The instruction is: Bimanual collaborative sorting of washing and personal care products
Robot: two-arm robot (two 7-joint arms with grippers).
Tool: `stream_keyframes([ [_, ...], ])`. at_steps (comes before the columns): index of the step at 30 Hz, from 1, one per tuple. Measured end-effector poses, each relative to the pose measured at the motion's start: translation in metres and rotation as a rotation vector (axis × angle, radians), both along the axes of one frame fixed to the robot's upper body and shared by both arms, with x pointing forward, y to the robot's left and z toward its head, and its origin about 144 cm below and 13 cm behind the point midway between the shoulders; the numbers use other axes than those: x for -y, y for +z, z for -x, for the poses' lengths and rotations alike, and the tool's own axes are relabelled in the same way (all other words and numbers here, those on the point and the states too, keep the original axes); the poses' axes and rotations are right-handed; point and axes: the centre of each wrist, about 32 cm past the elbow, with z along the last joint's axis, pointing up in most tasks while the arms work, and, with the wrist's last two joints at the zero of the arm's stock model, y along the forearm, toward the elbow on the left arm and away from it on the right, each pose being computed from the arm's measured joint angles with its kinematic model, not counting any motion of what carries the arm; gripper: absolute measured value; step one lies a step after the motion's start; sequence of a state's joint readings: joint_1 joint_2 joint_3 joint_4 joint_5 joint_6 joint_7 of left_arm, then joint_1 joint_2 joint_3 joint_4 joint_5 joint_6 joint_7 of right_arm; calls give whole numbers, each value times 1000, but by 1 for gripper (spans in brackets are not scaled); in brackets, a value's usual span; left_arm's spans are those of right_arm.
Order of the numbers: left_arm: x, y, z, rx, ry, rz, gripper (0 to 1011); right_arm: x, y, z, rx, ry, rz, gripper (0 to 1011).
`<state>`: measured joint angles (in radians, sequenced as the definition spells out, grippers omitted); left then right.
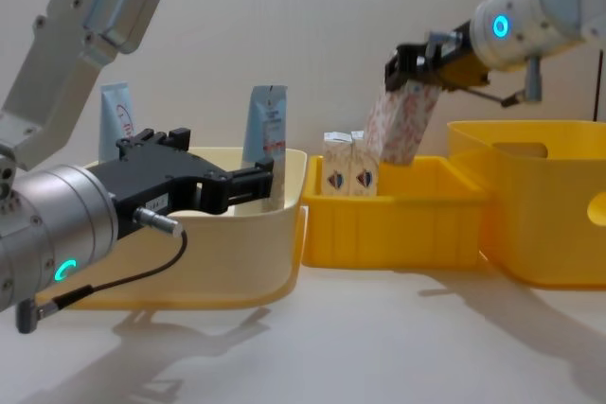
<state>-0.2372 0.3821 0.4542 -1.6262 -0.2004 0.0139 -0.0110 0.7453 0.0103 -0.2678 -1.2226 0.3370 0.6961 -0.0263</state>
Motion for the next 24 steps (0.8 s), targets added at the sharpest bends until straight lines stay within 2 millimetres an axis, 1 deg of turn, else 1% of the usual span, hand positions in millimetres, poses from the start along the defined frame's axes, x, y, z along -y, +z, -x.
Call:
stream_keyframes([
  [8,0,0,0,0,0,0,1003,9,17,8,122,-70,-26,418],
  [14,0,0,0,0,0,0,1003,19,24,15,194,-139,-21,418],
  [20,0,0,0,0,0,0,1003,32,26,21,239,-211,4,418],
  [23,0,0,0,0,0,0,1003,45,23,25,254,-266,29,418],
  [24,0,0,0,0,0,0,1003,45,23,25,254,-266,29,418],
])
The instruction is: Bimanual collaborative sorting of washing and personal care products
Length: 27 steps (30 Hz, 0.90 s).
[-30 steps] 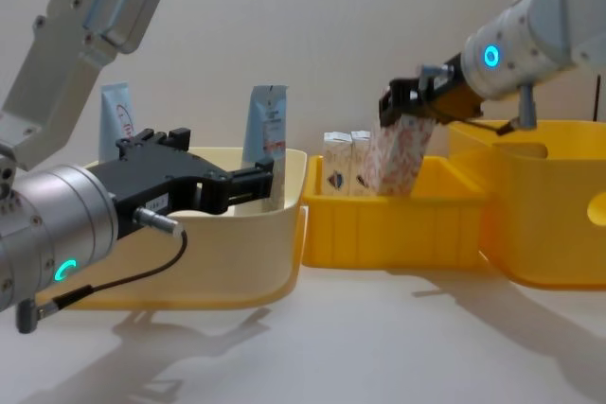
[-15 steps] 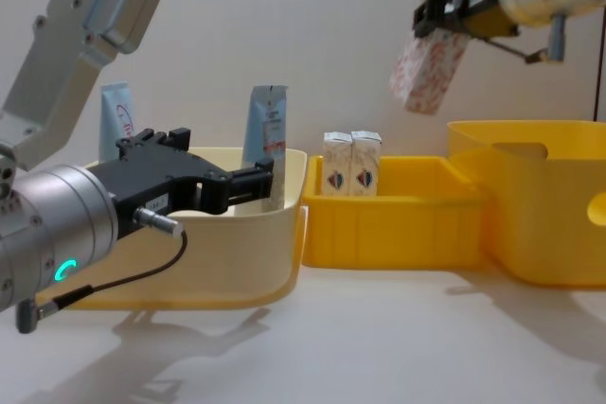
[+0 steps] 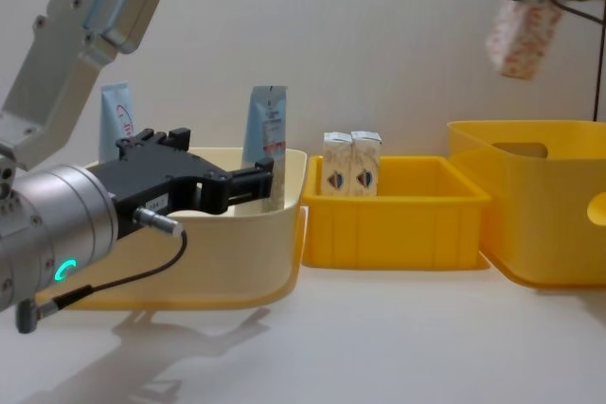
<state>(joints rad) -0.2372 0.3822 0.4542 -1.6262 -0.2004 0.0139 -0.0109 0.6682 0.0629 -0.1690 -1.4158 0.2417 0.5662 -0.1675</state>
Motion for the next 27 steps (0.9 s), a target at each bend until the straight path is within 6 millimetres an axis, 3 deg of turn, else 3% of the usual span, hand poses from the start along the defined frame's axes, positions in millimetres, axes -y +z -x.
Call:
stream_keyframes([
  [13,0,0,0,0,0,0,1003,39,-24,3,-46,-134,77,418],
  [19,0,0,0,0,0,0,1003,47,-30,3,-57,-157,95,555],
  [27,0,0,0,0,0,0,1003,53,-36,3,-67,-175,108,824],
])
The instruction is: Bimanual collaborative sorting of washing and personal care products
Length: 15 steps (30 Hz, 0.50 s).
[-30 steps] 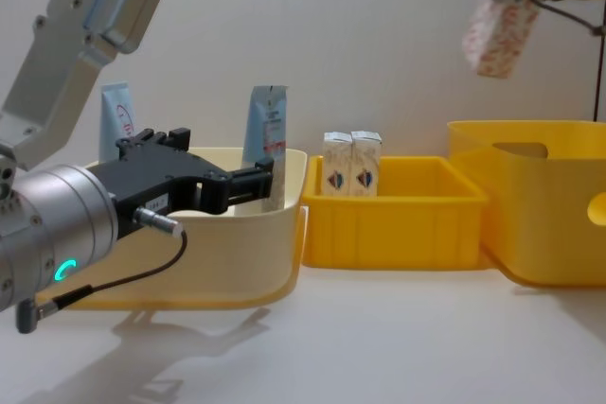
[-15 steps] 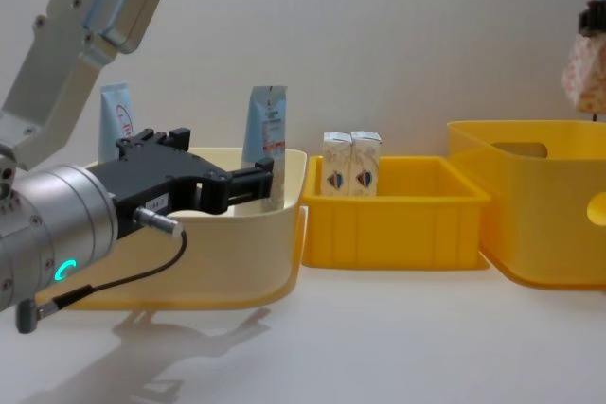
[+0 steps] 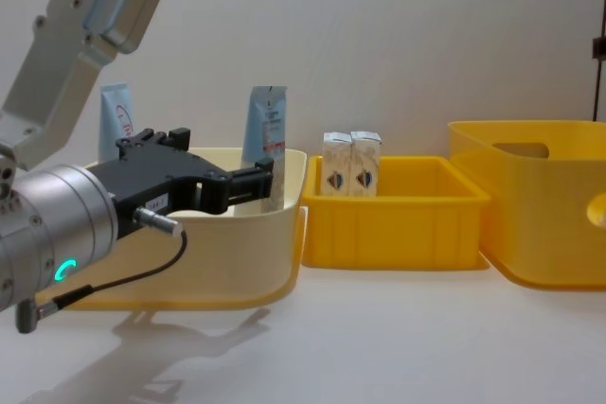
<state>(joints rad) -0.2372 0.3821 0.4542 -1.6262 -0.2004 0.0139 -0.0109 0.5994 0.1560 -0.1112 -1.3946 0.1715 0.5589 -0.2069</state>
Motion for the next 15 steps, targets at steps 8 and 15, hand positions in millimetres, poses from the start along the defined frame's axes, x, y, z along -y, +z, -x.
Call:
stream_keyframes([
  [8,0,0,0,0,0,0,1003,3,-3,0,-6,-9,8,1001],
  [15,0,0,0,0,0,0,1003,5,-4,0,-8,-13,11,1001],
])
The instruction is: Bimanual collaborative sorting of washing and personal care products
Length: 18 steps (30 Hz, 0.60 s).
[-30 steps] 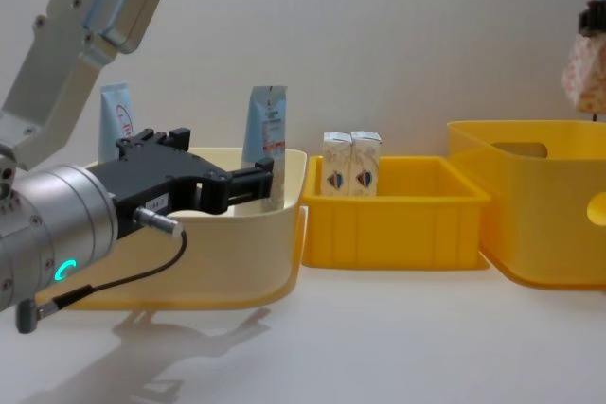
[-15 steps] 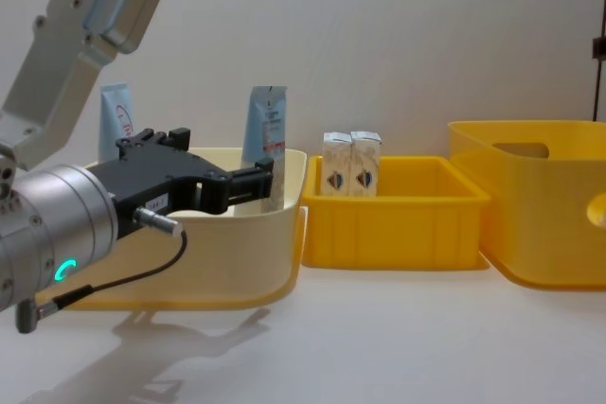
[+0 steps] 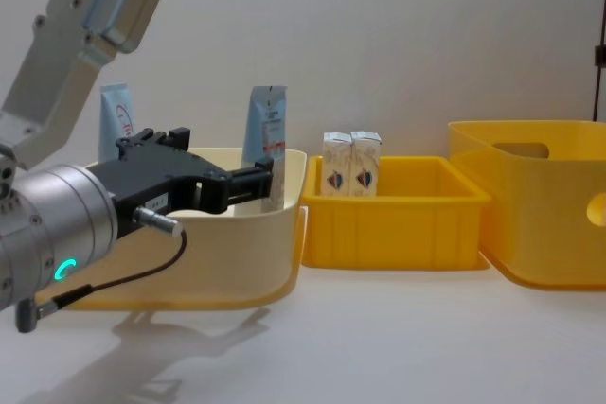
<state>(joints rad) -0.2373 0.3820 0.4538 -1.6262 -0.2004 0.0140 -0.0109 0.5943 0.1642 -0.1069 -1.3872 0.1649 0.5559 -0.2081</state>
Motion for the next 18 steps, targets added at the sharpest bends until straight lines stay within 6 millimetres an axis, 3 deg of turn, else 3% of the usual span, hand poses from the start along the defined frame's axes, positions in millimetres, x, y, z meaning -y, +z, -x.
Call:
stream_keyframes([
  [18,-13,27,-19,-18,-20,5,1003,2,-1,0,-3,-5,4,1001],
])
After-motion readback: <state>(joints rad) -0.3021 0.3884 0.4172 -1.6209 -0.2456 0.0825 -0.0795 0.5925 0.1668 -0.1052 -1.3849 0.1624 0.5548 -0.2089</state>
